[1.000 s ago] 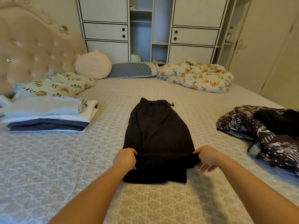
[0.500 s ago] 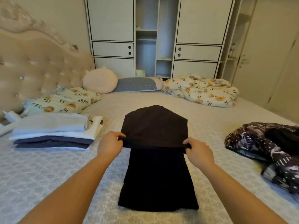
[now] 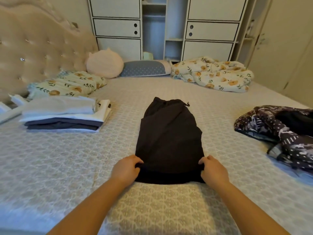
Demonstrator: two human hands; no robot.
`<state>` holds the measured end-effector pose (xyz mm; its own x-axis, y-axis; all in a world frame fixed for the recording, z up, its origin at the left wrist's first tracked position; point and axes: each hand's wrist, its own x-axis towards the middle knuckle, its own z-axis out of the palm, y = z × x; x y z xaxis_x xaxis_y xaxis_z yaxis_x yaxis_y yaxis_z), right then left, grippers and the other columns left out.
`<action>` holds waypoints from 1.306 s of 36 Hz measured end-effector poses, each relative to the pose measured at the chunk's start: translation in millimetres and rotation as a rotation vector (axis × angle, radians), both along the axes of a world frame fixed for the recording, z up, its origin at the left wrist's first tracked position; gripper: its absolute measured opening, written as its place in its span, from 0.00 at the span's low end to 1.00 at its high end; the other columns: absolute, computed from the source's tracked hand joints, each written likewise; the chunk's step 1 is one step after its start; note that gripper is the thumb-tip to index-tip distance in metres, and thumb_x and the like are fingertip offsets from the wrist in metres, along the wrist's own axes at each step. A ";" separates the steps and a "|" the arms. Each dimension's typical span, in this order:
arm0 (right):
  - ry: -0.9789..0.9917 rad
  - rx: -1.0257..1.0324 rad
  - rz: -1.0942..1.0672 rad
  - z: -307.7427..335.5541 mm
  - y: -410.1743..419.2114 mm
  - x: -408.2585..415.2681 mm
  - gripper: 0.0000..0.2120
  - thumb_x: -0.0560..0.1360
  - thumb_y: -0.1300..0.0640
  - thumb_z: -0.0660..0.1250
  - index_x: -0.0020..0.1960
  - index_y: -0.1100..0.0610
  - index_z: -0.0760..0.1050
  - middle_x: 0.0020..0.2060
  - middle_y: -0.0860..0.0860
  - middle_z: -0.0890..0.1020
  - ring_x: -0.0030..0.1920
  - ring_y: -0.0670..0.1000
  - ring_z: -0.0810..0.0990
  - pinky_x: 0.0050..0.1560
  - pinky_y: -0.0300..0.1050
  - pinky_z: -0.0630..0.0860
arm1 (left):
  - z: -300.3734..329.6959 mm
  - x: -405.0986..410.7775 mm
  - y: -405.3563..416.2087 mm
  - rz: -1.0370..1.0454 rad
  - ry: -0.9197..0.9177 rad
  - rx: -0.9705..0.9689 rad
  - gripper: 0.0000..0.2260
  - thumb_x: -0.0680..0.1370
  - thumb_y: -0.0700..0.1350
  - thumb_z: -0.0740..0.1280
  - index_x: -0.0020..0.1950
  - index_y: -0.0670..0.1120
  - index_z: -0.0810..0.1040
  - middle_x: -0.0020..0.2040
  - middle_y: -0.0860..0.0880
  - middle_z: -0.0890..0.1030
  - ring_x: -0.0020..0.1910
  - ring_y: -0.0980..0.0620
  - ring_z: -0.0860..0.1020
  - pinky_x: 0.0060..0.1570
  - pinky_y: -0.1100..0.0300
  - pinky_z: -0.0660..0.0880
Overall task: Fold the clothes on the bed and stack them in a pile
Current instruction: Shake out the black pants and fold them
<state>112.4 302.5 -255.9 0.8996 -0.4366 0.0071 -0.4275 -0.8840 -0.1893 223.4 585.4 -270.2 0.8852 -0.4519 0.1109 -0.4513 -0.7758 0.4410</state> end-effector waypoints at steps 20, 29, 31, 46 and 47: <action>-0.123 -0.158 0.252 -12.3 15.7 -9.2 0.14 0.82 0.49 0.52 0.52 0.53 0.73 0.43 0.46 0.74 0.42 0.48 0.74 0.37 0.41 0.64 | 9.8 -13.9 -22.8 -0.013 -0.293 0.407 0.18 0.78 0.40 0.57 0.66 0.54 0.72 0.57 0.52 0.78 0.51 0.48 0.78 0.45 0.56 0.73; -0.010 -0.260 0.512 -17.9 2.6 -17.6 0.28 0.75 0.37 0.56 0.73 0.46 0.62 0.70 0.44 0.66 0.64 0.47 0.69 0.60 0.41 0.69 | 3.9 -28.6 0.1 -0.313 -0.173 0.519 0.25 0.79 0.54 0.56 0.77 0.54 0.59 0.77 0.53 0.57 0.77 0.55 0.49 0.74 0.46 0.41; -0.004 -0.319 0.564 -14.9 7.0 -12.6 0.29 0.75 0.39 0.56 0.73 0.46 0.61 0.68 0.43 0.68 0.63 0.47 0.70 0.62 0.41 0.66 | 4.5 -34.8 -8.7 -0.389 -0.231 0.553 0.26 0.78 0.55 0.56 0.77 0.53 0.60 0.77 0.52 0.60 0.77 0.54 0.51 0.74 0.48 0.39; 0.085 -0.483 0.305 19.2 14.3 8.4 0.13 0.76 0.65 0.58 0.59 0.55 0.70 0.49 0.51 0.78 0.48 0.52 0.78 0.39 0.44 0.67 | 24.7 -20.5 -33.3 -0.135 -0.124 0.588 0.25 0.79 0.35 0.57 0.75 0.49 0.62 0.66 0.46 0.72 0.61 0.44 0.74 0.59 0.52 0.73; 0.042 -0.516 0.295 27.8 9.1 6.7 0.13 0.76 0.66 0.58 0.57 0.54 0.71 0.47 0.50 0.78 0.47 0.52 0.78 0.38 0.44 0.65 | 30.3 -18.3 -33.5 -0.136 -0.161 0.572 0.25 0.79 0.35 0.56 0.76 0.50 0.61 0.65 0.46 0.73 0.60 0.44 0.75 0.59 0.52 0.72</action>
